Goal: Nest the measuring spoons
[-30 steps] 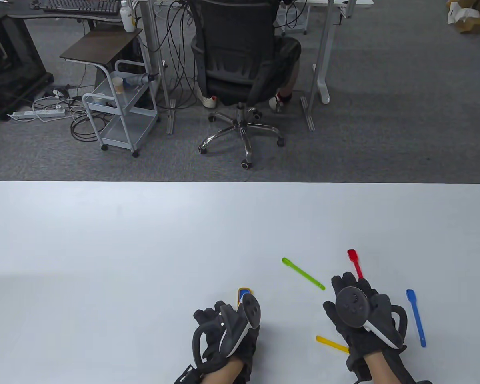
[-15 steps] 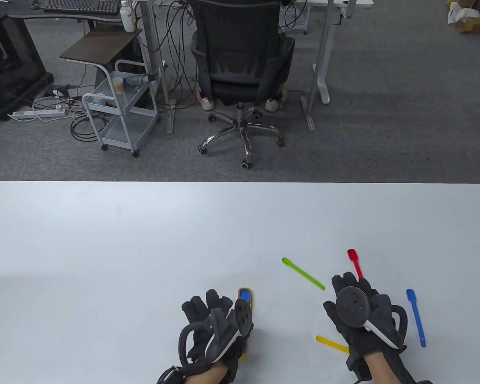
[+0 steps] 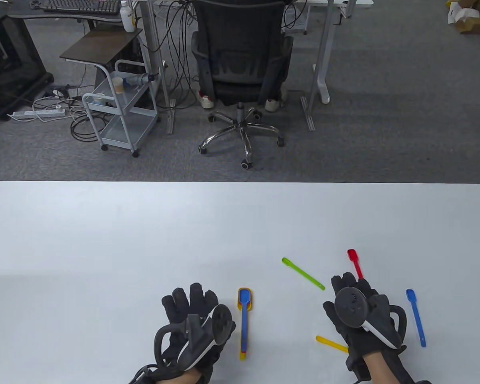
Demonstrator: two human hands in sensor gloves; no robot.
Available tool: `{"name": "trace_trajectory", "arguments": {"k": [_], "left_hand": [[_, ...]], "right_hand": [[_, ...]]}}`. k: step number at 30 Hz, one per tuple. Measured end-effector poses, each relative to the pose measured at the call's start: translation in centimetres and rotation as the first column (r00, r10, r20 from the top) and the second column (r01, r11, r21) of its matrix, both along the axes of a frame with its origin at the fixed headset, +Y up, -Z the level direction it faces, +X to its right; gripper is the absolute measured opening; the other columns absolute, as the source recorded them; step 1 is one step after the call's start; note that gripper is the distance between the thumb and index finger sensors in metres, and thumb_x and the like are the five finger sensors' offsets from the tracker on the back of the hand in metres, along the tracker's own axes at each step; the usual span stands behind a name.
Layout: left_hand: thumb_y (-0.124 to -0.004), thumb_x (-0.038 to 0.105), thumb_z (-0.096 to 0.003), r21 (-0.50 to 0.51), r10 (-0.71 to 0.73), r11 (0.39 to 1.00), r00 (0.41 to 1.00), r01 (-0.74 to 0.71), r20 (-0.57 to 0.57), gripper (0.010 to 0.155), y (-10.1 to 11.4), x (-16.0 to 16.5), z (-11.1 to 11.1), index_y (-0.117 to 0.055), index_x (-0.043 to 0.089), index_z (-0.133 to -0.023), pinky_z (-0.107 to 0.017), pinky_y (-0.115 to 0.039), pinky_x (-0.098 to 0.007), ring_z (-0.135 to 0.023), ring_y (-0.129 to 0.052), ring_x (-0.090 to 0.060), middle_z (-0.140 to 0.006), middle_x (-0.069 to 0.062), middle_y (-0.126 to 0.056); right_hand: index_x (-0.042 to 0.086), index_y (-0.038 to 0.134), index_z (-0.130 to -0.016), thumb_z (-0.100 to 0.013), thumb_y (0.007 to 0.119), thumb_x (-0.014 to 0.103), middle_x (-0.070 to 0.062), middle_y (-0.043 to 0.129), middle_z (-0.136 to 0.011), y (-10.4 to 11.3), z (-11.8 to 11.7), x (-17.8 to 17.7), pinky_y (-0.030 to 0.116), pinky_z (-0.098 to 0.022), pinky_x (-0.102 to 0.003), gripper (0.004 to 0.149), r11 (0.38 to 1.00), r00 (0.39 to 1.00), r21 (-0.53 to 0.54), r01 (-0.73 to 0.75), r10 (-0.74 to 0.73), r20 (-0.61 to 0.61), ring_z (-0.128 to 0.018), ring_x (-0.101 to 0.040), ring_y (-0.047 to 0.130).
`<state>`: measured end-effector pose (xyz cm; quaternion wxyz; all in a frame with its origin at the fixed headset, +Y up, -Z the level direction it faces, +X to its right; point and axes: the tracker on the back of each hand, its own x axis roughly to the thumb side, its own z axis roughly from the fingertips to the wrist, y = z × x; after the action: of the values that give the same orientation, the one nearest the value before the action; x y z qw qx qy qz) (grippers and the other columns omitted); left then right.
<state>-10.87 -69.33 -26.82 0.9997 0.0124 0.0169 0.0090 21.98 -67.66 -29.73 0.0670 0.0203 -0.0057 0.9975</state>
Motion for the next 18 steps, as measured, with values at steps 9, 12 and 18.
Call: {"name": "trace_trajectory", "arguments": {"k": [9,12,18], "left_hand": [[-0.081,0.07,-0.0392,0.018,0.056,0.998,0.998,-0.056,-0.017,0.084,-0.1,-4.1,-1.0,-0.068,0.026,-0.109,-0.081,-0.045,-0.068,-0.112,-0.067,-0.05,-0.12,-0.006,-0.064],[-0.081,0.07,-0.0389,0.03,0.071,0.997,0.997,-0.071,-0.023,0.083,-0.2,-5.1,-1.3,-0.069,0.027,-0.109,-0.081,-0.045,-0.068,-0.113,-0.068,-0.049,-0.121,-0.005,-0.064],[-0.08,0.071,-0.0395,0.049,0.12,0.992,0.993,-0.119,-0.015,0.084,0.0,-6.6,-1.6,-0.066,0.029,-0.111,-0.082,-0.045,-0.068,-0.114,-0.067,-0.048,-0.122,-0.004,-0.062]], "right_hand": [[0.014,0.062,-0.111,-0.052,0.071,0.047,-0.024,0.059,-0.121,-0.2,-0.2,0.3,0.055,-0.069,-0.067,0.068,1.0,1.0,-0.009,0.012,-0.012,0.025,-0.102,-0.057,0.062],[0.014,0.062,-0.111,-0.052,0.071,0.047,-0.024,0.059,-0.121,-0.3,-0.3,0.3,0.055,-0.069,-0.067,0.068,1.0,0.999,-0.011,0.013,-0.013,0.031,-0.101,-0.057,0.063],[0.015,0.063,-0.111,-0.052,0.071,0.046,-0.024,0.059,-0.121,-0.3,-0.3,0.4,0.055,-0.069,-0.067,0.067,1.0,0.999,-0.015,0.012,-0.012,0.043,-0.102,-0.057,0.063]]}}
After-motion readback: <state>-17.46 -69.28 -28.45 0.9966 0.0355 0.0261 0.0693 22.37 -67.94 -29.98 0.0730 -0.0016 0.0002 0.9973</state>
